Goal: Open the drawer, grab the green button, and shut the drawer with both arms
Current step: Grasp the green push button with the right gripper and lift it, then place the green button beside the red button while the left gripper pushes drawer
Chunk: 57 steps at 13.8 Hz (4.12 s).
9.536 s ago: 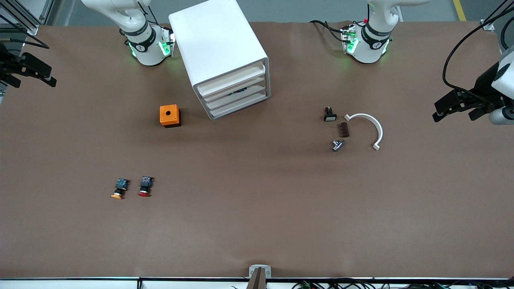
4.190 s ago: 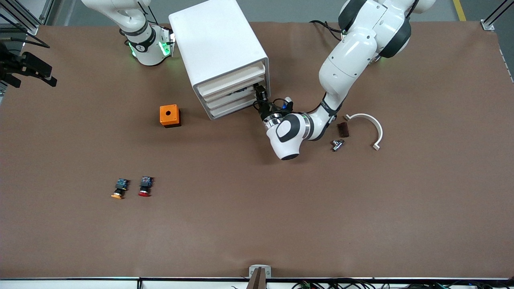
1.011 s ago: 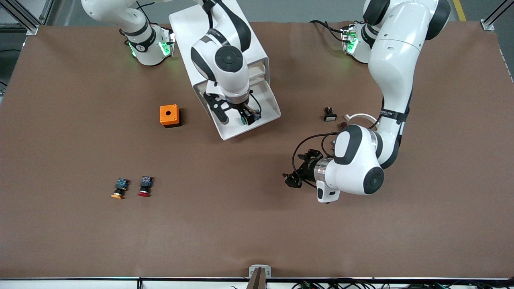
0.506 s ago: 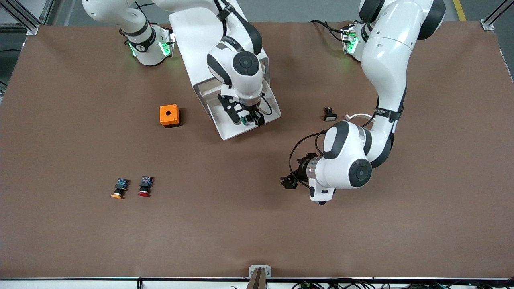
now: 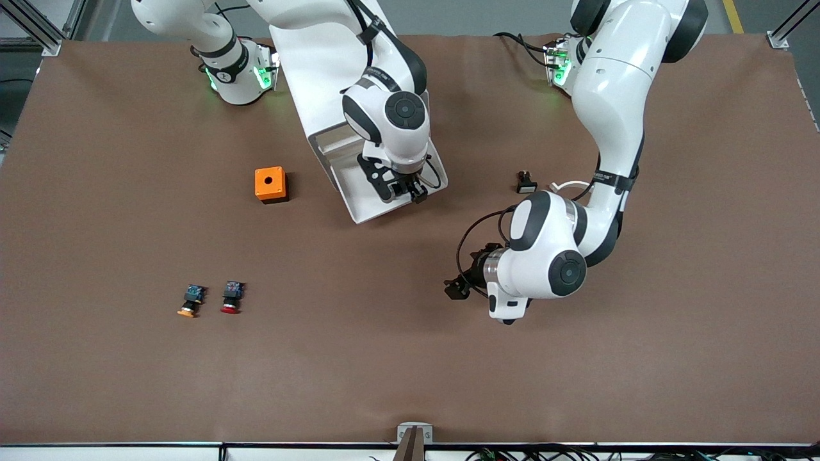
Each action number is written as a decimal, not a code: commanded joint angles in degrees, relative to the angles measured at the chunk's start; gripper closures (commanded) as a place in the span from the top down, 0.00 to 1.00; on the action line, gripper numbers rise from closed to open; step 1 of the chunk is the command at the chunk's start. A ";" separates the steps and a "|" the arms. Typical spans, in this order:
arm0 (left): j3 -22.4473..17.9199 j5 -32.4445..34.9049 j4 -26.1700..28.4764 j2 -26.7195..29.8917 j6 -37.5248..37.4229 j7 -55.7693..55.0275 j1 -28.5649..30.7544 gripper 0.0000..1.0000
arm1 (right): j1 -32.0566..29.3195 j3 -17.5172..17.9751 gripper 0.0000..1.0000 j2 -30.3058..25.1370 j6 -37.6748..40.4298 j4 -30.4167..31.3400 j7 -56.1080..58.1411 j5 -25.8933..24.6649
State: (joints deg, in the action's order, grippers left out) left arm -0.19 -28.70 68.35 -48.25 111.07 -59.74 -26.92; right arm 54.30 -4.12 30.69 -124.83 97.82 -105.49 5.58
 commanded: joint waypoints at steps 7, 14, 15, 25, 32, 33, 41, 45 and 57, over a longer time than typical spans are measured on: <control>-0.60 3.29 0.99 0.35 2.83 0.67 -2.61 0.99 | 0.72 -0.62 0.76 0.78 2.74 -1.49 1.86 -0.57; -0.69 6.36 1.34 0.26 3.89 0.32 -5.24 0.99 | 0.11 -0.53 0.00 0.69 3.45 -3.50 1.87 0.13; -0.60 7.59 1.43 0.26 4.24 0.23 -5.77 0.99 | -0.24 -0.62 0.00 0.60 5.63 -5.43 2.04 0.13; -0.60 15.68 2.57 0.17 7.05 -0.47 -9.55 0.99 | -17.01 -0.97 0.00 -1.68 16.14 -12.14 44.97 -0.39; -0.60 16.83 3.28 -0.18 7.14 -3.01 -12.10 0.99 | -30.11 -0.97 0.01 0.68 -0.23 -3.60 78.91 -0.31; -0.69 16.83 3.19 -0.44 7.14 -4.41 -12.28 0.99 | -31.70 -0.97 0.01 1.99 -1.37 -3.60 81.99 -0.31; -0.60 18.42 4.51 -0.10 7.14 -8.20 -16.94 0.99 | -33.73 -0.89 0.03 7.63 -5.07 -3.78 85.09 0.22; -0.51 18.33 5.39 -0.09 7.14 -8.56 -19.57 0.99 | -34.79 -0.89 0.04 8.51 -5.95 -3.78 88.26 0.31; 7.92 17.54 8.90 0.26 6.97 -8.56 -20.37 0.99 | -35.40 -0.89 0.04 11.41 -10.16 -4.39 87.65 0.49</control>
State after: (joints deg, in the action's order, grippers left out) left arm 6.47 -11.78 75.52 -48.91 117.42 -67.34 -47.28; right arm 19.84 -5.66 41.14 -133.92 94.37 -18.38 5.57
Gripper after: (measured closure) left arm 0.004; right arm 0.586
